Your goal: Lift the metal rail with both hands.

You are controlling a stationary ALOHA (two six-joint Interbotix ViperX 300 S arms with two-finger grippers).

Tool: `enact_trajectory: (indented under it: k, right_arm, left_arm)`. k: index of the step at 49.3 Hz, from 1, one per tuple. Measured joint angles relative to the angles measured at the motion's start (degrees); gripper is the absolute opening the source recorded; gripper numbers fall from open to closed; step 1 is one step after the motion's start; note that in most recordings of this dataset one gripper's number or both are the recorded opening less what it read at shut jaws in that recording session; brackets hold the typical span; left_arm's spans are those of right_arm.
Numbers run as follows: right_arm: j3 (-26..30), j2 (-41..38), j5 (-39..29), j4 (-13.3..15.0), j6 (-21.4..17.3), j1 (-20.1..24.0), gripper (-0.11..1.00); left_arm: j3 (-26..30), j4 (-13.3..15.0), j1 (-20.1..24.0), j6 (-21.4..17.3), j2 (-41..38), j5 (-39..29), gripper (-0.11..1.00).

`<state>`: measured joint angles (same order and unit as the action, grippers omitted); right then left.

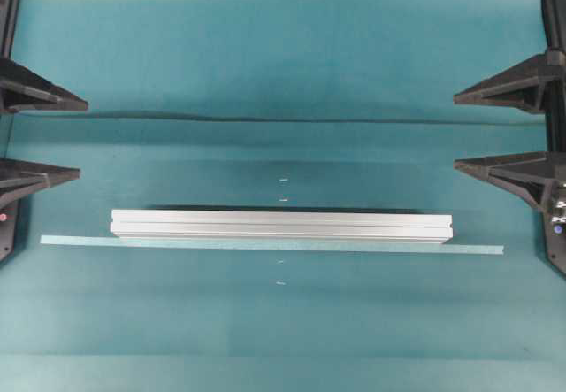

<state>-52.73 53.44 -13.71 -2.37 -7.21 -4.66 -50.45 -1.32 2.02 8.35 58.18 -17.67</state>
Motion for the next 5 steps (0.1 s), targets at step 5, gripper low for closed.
enact_trajectory:
  k: [5]
  right_arm:
    - [0.0,0.1,0.0,0.0,0.0,0.0,0.98]
  left_arm:
    - [-0.5,0.0,0.0,0.0,0.0,1.1,0.94]
